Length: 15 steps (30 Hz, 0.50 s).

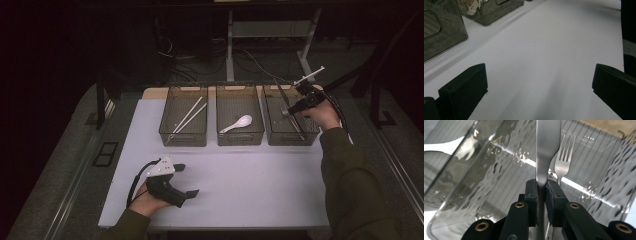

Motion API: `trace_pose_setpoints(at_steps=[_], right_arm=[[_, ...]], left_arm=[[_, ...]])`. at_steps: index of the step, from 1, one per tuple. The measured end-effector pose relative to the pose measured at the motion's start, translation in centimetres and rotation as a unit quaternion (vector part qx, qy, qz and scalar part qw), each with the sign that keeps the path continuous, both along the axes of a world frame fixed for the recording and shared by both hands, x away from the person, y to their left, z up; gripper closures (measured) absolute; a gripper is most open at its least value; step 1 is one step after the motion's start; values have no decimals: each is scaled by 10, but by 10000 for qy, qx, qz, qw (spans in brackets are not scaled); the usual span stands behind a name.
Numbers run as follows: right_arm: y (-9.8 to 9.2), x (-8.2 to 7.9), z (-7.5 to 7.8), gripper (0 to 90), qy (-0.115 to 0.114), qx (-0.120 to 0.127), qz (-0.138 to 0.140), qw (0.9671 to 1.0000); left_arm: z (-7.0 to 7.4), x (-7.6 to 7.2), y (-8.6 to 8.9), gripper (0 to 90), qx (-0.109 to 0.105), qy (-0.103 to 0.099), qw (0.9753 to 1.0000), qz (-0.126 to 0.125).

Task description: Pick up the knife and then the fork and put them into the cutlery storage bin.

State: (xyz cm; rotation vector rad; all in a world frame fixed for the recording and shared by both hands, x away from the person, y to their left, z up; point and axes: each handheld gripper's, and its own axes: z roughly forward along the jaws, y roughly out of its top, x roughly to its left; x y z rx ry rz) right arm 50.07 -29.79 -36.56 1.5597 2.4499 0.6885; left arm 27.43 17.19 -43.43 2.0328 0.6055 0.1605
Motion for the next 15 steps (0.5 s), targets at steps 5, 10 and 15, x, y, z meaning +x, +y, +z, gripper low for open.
trace_pose_setpoints(at_steps=[5,10,15], right_arm=[[1,3,-7,796,73,-51,-19,10000],[4,7,-15,796,183,-92,-15,9998],[10,10,-23,794,321,-158,24,9994]], left_arm=[[0,0,0,0,-6,4,10000,8],[0,0,0,0,-11,13,10000,0],[0,0,1,0,-11,27,10000,0]])
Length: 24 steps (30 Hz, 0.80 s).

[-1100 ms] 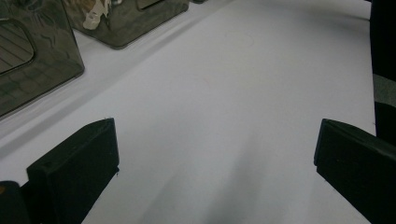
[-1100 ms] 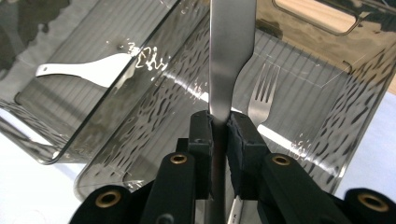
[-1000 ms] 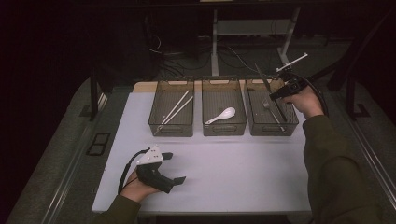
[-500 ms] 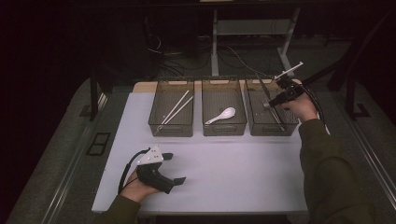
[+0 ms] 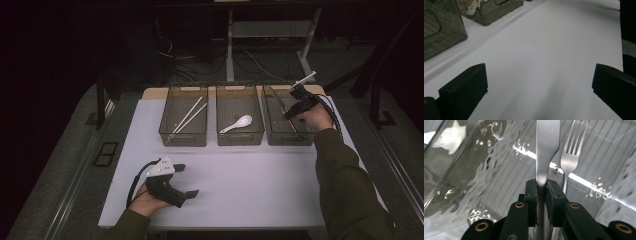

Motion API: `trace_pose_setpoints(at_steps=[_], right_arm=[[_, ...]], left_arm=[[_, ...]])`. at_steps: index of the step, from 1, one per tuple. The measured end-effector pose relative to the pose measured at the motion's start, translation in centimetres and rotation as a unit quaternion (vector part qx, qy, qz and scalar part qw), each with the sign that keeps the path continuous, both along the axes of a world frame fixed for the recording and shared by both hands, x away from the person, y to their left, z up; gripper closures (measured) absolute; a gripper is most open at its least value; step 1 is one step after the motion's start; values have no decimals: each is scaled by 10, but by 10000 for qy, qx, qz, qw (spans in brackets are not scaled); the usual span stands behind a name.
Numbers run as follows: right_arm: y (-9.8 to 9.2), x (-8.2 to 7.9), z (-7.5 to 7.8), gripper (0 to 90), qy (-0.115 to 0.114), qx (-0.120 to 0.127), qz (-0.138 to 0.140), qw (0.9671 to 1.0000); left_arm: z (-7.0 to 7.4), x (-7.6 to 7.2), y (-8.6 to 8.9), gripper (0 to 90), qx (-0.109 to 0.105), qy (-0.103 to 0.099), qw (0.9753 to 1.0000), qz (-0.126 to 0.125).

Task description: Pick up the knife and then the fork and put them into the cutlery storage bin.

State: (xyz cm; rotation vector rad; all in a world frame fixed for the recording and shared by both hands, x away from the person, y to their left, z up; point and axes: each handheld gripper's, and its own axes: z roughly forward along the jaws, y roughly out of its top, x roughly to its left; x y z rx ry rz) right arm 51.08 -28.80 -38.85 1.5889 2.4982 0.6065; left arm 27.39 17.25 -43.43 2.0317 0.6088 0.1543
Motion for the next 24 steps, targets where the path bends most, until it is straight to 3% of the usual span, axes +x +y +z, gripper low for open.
trace_pose_setpoints(at_steps=[7,13,18,24], right_arm=[[6,3,-11,791,220,-63,0,9997],[9,6,-21,790,393,-271,28,9989],[10,5,-21,797,334,-280,9,9990],[5,3,-10,763,161,-21,-51,9999]], left_arm=[[0,0,0,0,8,6,10000,-2],[0,0,0,0,14,12,10000,-9],[0,0,0,0,25,13,10000,-15],[-1,0,-1,0,19,1,10000,-23]])
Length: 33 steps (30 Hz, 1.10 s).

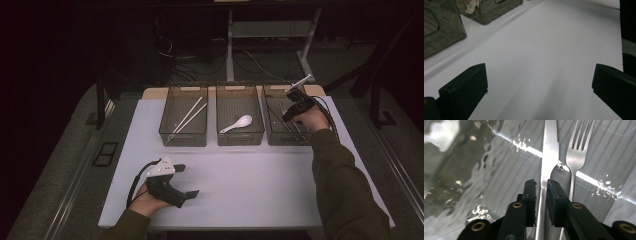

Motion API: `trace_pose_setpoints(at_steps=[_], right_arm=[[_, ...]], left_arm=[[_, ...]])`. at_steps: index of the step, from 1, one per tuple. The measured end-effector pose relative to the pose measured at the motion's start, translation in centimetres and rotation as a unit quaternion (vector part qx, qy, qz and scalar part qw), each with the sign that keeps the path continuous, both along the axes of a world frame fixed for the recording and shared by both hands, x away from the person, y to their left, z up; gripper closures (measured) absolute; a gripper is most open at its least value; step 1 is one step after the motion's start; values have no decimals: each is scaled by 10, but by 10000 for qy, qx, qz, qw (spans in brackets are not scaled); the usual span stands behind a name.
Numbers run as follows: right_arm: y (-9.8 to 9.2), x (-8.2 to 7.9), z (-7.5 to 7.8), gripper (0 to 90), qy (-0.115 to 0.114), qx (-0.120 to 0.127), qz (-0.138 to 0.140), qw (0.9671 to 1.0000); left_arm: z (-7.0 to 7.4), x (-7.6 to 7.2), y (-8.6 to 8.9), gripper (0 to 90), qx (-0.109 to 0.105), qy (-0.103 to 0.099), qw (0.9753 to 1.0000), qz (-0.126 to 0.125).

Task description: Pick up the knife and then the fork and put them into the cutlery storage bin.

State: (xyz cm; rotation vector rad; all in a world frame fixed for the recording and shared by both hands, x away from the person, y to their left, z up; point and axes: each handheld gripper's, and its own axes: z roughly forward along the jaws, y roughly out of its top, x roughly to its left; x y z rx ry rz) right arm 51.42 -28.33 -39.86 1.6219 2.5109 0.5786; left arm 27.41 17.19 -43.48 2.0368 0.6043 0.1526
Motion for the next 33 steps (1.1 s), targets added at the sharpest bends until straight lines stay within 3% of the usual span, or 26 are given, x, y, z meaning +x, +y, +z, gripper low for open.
trace_pose_setpoints(at_steps=[6,15,29,33], right_arm=[[-7,-5,8,695,-217,326,-1,9992],[-16,-20,17,564,-634,625,63,9960],[-20,-50,32,437,-1149,989,310,9879],[-22,-63,35,409,-1376,1176,397,9827]], left_arm=[[0,1,0,0,24,2,10000,-6],[0,0,-1,0,54,7,10000,0],[0,0,1,0,39,-3,10000,58],[0,1,0,0,53,-7,10000,31]])
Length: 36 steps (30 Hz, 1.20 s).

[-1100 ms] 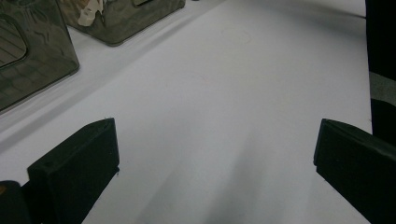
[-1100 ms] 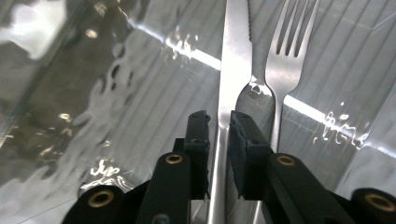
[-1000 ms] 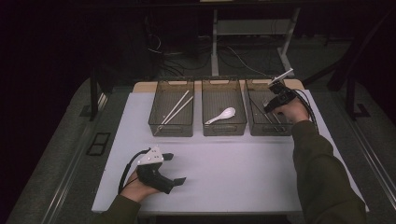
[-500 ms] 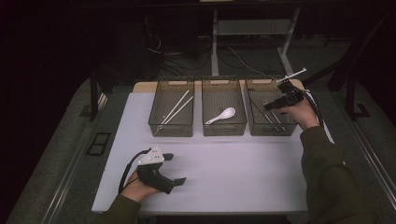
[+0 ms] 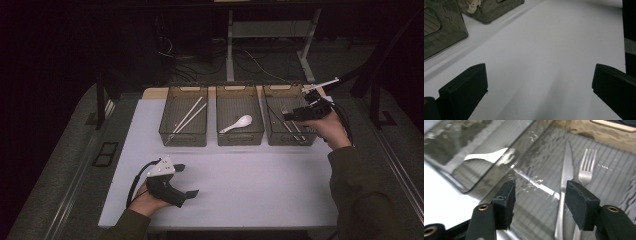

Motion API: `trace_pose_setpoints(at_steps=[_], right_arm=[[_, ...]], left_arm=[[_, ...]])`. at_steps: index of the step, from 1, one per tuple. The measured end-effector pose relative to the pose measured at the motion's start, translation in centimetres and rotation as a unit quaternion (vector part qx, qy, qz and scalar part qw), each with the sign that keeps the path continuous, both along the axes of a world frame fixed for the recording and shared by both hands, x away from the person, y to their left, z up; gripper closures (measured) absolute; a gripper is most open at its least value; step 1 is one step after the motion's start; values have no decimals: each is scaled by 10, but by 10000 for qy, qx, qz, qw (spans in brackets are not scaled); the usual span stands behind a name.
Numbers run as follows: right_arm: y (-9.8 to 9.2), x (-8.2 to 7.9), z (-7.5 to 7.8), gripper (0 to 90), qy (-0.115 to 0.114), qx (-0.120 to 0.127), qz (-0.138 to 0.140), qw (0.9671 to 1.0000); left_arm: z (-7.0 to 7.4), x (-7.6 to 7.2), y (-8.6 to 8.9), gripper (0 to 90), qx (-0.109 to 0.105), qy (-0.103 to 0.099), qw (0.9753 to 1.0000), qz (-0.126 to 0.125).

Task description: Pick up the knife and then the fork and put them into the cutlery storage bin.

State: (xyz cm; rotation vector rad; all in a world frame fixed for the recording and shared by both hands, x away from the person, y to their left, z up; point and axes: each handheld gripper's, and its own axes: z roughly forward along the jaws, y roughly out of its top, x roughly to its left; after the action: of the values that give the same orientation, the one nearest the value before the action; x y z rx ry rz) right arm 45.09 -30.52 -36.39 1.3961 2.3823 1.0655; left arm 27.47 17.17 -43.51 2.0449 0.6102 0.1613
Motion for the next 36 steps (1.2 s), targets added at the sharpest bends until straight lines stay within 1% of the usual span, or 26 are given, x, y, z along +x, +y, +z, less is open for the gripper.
trace_pose_setpoints(at_steps=[2,7,9,12,15,17,19,23,26,27,30,32,34,36], right_arm=[[0,-7,1,396,-97,77,88,9999],[-1,-26,2,356,-298,270,272,9988],[-1,-34,2,354,-394,354,321,9981],[-1,-46,3,348,-562,319,366,9972],[-3,-58,5,335,-719,482,439,9953],[-3,-66,6,322,-855,536,474,9938],[-3,-73,6,308,-960,548,523,9925],[-2,-88,5,290,-1054,580,627,9908],[0,-97,2,269,-1148,549,651,9897],[1,-100,1,263,-1203,550,658,9890],[2,-109,-3,246,-1266,570,665,9881],[4,-115,-7,237,-1263,605,701,9877],[5,-122,-11,224,-1337,541,691,9871],[7,-127,-16,214,-1344,531,718,9869]], left_arm=[[0,0,0,0,33,-3,10000,-10],[0,0,0,0,10,-12,10000,15],[0,-1,0,0,6,-12,10000,34],[0,-1,1,0,24,-10,10000,34],[0,-1,2,0,19,4,10000,59],[0,-2,2,0,17,-8,10000,68],[0,-2,2,0,17,-3,10000,80],[0,-2,3,0,30,-16,10000,90],[0,-2,3,0,26,-19,10000,92],[0,-2,3,0,20,-19,10000,94],[1,-2,3,0,20,-35,10000,82],[1,-2,4,0,13,-33,10000,84],[1,-2,3,0,11,-34,10000,82],[1,-2,3,0,7,-36,10000,80]])
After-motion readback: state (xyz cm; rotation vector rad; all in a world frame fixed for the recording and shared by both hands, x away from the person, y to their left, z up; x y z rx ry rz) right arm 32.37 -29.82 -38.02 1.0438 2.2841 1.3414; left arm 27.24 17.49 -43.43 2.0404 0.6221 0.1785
